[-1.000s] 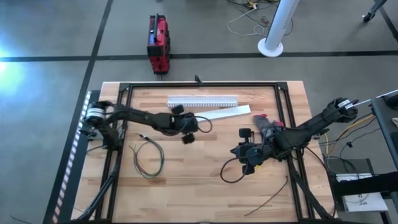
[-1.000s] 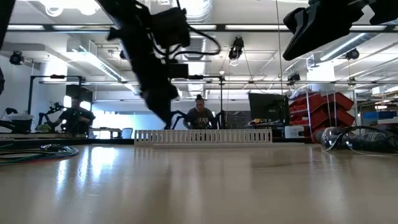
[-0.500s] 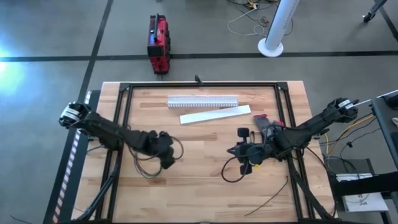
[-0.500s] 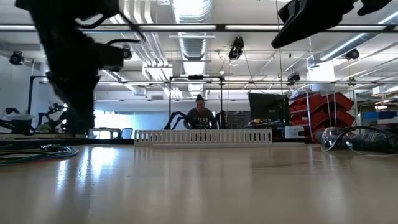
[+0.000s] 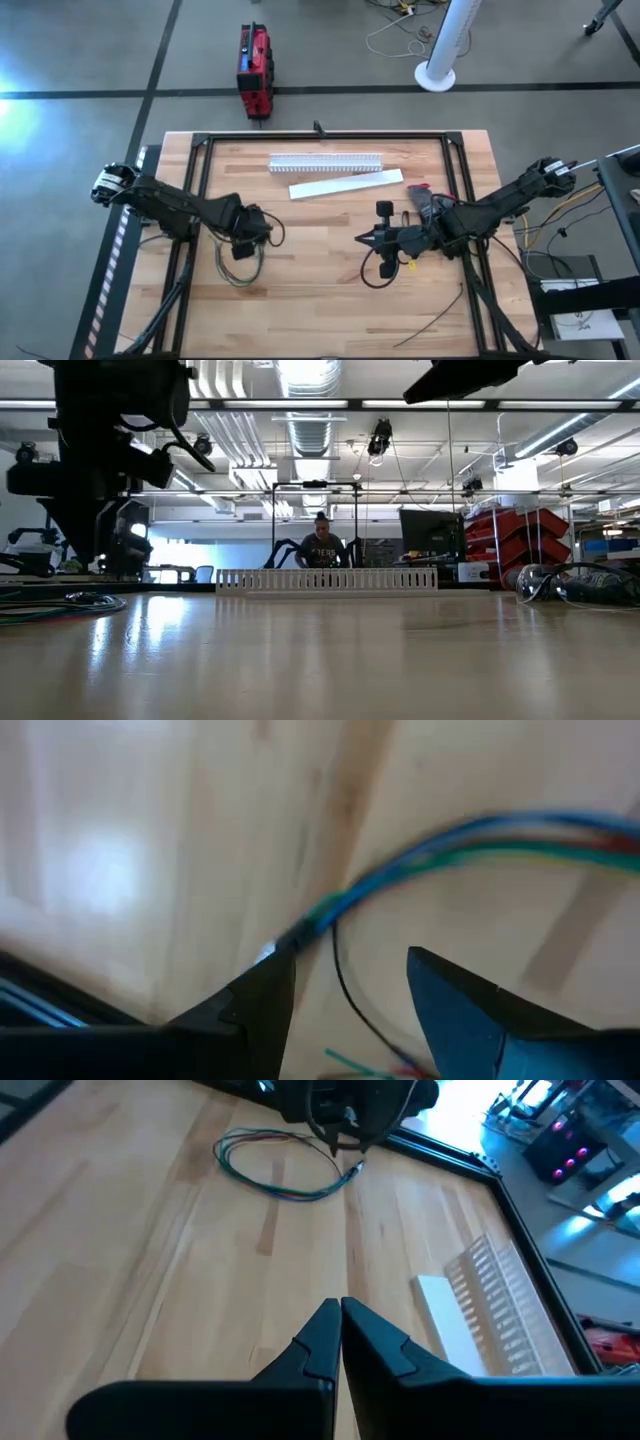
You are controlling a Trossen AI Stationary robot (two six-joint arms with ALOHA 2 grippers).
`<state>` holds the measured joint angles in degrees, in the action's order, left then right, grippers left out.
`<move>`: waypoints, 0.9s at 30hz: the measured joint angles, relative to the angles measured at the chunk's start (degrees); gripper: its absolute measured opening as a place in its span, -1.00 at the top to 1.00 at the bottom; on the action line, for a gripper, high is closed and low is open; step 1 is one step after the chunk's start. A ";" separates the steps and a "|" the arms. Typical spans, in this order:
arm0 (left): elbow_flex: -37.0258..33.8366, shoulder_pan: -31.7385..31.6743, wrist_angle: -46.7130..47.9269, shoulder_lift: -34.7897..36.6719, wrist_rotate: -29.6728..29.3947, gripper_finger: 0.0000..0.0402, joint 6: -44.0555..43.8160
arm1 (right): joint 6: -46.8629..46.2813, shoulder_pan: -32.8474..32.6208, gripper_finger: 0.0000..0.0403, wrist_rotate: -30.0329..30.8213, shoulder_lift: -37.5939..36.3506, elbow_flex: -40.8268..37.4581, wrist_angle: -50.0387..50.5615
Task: Ziptie cables
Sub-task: Wrap the cables together using a black zip tie
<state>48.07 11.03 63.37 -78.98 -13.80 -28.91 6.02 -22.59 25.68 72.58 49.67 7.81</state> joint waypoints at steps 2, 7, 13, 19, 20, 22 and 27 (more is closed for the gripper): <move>0.00 -1.89 -1.39 -0.66 1.22 0.13 3.97 | 1.29 0.00 1.00 -0.22 -0.02 0.00 0.04; 0.00 -6.46 -1.84 -3.14 2.46 0.12 8.61 | 2.04 0.00 0.98 -7.28 -0.02 -0.29 0.45; 0.00 -9.59 -3.71 -7.99 3.85 -0.03 16.48 | -0.46 -0.02 0.78 -12.06 -0.02 -1.80 0.70; 0.00 -9.81 -6.64 -14.19 2.60 -0.10 28.16 | -2.03 -0.02 0.54 -12.17 -0.02 -3.33 0.56; 0.20 -9.81 -6.71 -15.10 2.63 -0.09 29.63 | -2.59 0.00 0.51 -12.19 -0.02 -3.62 0.53; 0.30 -9.73 -6.77 -17.01 2.48 -0.05 32.57 | -3.54 0.00 0.46 -12.17 -0.02 -4.00 0.66; 0.31 -9.34 -7.30 -20.27 2.97 0.24 39.15 | -4.57 0.00 0.40 -12.19 -0.02 -4.27 2.16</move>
<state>48.38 1.69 56.08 -99.25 -10.84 10.25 1.45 -22.59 13.50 72.55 45.40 9.97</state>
